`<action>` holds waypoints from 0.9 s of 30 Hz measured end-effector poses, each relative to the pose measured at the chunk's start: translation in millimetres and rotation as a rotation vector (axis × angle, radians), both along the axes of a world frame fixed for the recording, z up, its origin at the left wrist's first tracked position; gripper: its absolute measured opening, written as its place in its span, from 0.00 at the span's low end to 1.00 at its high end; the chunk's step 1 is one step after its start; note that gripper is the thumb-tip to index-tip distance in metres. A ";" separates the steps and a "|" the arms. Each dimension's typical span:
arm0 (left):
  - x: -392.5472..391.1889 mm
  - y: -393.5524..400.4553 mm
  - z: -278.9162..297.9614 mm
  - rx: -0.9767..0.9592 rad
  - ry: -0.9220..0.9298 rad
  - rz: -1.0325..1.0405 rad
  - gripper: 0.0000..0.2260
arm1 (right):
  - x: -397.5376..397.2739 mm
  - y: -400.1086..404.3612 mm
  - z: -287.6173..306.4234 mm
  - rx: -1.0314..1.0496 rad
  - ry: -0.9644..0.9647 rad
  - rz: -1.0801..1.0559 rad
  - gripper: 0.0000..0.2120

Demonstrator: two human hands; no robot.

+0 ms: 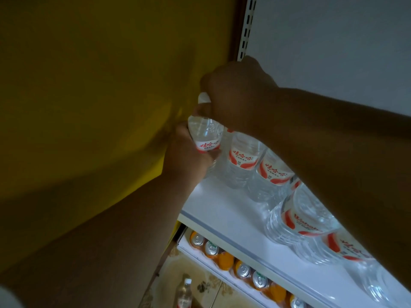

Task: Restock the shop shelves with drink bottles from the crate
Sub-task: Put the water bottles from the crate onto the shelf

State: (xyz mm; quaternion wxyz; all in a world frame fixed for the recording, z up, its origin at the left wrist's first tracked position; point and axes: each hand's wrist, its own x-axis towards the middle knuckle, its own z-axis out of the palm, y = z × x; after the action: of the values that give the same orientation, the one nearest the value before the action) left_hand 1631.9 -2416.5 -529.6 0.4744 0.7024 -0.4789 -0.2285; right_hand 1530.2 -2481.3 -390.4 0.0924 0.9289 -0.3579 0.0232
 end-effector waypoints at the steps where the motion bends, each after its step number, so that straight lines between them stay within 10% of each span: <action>1: 0.1 -0.9 -0.4 0.002 -0.015 0.004 0.32 | -0.3 0.0 -1.3 0.002 -0.016 -0.012 0.18; 27: -7.3 0.6 -9.3 0.048 -0.007 -0.126 0.25 | -23.4 -9.0 -6.5 0.105 -0.176 -0.040 0.14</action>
State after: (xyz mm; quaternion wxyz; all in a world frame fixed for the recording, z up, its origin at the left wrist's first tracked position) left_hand 1624.6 -2415.9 -538.8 0.4404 0.6830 -0.5181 -0.2667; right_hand 1506.8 -2490.3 -397.0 0.0122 0.9194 -0.3840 0.0840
